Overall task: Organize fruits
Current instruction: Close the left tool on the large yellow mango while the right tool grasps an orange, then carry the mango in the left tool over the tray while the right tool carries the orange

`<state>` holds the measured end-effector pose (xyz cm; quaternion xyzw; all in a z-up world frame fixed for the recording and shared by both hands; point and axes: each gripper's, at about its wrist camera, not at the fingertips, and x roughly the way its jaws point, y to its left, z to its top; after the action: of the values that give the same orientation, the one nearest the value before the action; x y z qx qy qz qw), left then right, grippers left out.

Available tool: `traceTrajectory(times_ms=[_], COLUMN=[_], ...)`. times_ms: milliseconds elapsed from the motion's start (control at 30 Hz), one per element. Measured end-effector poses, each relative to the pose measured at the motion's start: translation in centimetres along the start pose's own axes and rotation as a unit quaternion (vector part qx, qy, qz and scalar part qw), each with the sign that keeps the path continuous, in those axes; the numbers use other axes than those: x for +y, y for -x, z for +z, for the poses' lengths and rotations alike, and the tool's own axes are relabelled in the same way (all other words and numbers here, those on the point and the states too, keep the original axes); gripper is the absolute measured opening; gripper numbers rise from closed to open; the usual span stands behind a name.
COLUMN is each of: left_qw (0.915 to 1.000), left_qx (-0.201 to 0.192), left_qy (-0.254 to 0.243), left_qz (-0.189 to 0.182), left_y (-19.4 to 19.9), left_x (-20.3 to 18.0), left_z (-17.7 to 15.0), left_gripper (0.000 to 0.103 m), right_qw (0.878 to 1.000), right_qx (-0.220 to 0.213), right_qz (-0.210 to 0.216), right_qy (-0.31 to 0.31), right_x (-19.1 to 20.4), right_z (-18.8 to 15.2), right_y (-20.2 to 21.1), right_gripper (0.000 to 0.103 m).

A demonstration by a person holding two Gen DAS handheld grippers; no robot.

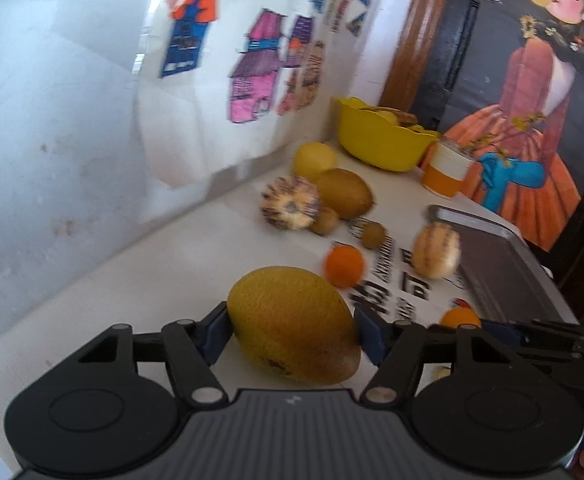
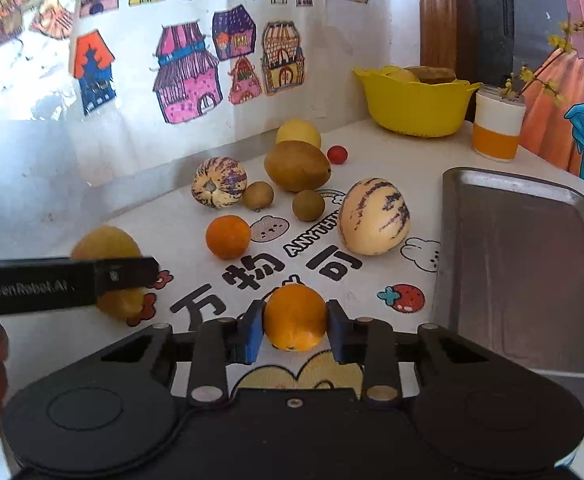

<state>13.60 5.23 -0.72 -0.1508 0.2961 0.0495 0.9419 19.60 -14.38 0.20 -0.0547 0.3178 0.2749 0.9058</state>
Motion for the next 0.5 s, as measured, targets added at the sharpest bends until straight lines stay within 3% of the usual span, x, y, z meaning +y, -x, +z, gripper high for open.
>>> traceTrajectory(times_ms=[300, 500], left_qw=[0.9985, 0.9946], left_qx=[0.001, -0.008], left_qy=[-0.004, -0.011], left_qz=[-0.055, -0.102], left_y=[0.2, -1.3], left_x=[-5.1, -9.7], left_z=[0.3, 3.2], left_gripper=[0.069, 0.069], right_qw=[0.999, 0.998], right_qx=[-0.021, -0.010], right_qz=[-0.012, 0.002], right_qy=[-0.023, -0.068], right_x=[-3.2, -8.9], right_z=[-0.7, 2.3], right_y=[4.1, 6.3], right_gripper=[0.035, 0.035])
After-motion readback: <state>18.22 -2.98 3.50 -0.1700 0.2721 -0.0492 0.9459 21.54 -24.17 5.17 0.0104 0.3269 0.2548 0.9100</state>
